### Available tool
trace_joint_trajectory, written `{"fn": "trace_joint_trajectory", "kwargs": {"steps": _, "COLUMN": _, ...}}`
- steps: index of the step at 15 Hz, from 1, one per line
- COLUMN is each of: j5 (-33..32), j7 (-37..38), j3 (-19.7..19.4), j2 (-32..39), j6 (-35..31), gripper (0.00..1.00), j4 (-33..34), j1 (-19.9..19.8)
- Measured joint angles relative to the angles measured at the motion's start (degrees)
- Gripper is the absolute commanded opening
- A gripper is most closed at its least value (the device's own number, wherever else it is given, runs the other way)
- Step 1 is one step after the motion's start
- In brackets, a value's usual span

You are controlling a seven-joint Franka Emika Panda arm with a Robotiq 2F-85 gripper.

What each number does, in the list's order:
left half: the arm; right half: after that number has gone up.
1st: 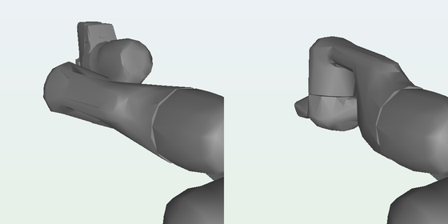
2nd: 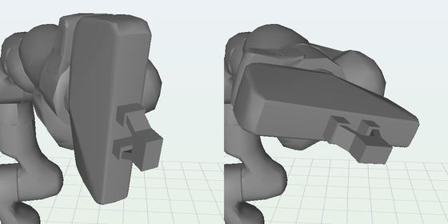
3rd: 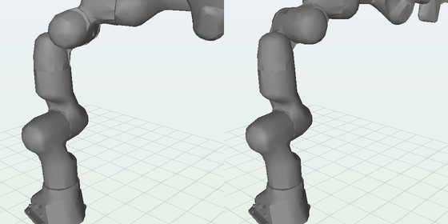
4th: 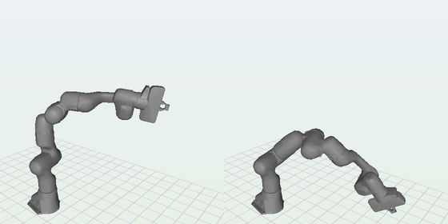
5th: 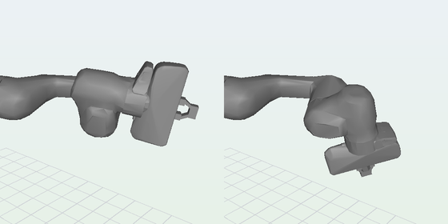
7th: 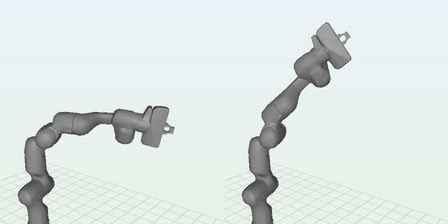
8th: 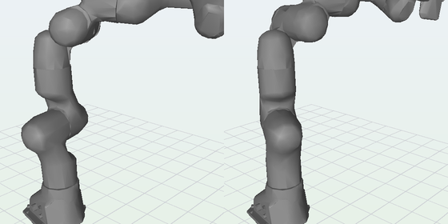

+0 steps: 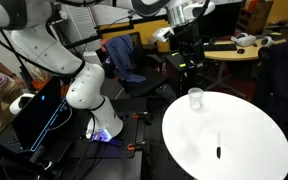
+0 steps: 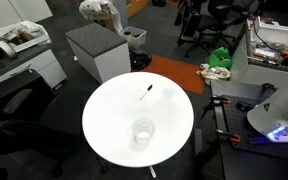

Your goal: Place the marker in the cup

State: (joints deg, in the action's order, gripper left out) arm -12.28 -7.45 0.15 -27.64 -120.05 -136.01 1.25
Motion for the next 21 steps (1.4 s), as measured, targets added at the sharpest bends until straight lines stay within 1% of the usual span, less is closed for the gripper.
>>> {"fn": "trace_joint_trajectory", "kwargs": {"steps": 6, "j5": 0.1, "j7": -19.9, "j3": -7.2, "j2": 4.4, "j6": -0.7, "gripper": 1.00, "j4": 1.9, "j1": 0.0}}
{"fn": "trace_joint_trajectory", "kwargs": {"steps": 9, "j5": 0.1, "j7": -29.1, "j3": -9.6, "j2": 7.1, "j6": -0.7, "gripper": 1.00, "j4": 3.6, "j1": 0.0}}
{"fn": "trace_joint_trajectory", "kwargs": {"steps": 11, "j5": 0.3, "j7": -35.1, "j3": -10.1, "j2": 9.6, "j6": -0.7, "gripper": 1.00, "j4": 5.2, "j1": 0.1}}
{"fn": "trace_joint_trajectory", "kwargs": {"steps": 15, "j5": 0.7, "j7": -45.3, "j3": -9.9, "j2": 15.7, "j6": -0.7, "gripper": 1.00, "j4": 8.9, "j1": 0.1}}
{"fn": "trace_joint_trajectory", "kwargs": {"steps": 18, "j5": 2.4, "j7": -50.7, "j3": -9.5, "j2": 20.7, "j6": -0.7, "gripper": 1.00, "j4": 12.1, "j1": 0.1}}
{"fn": "trace_joint_trajectory", "kwargs": {"steps": 21, "j5": 5.3, "j7": -53.4, "j3": -8.8, "j2": 25.8, "j6": -0.7, "gripper": 1.00, "j4": 14.7, "j1": -0.1}}
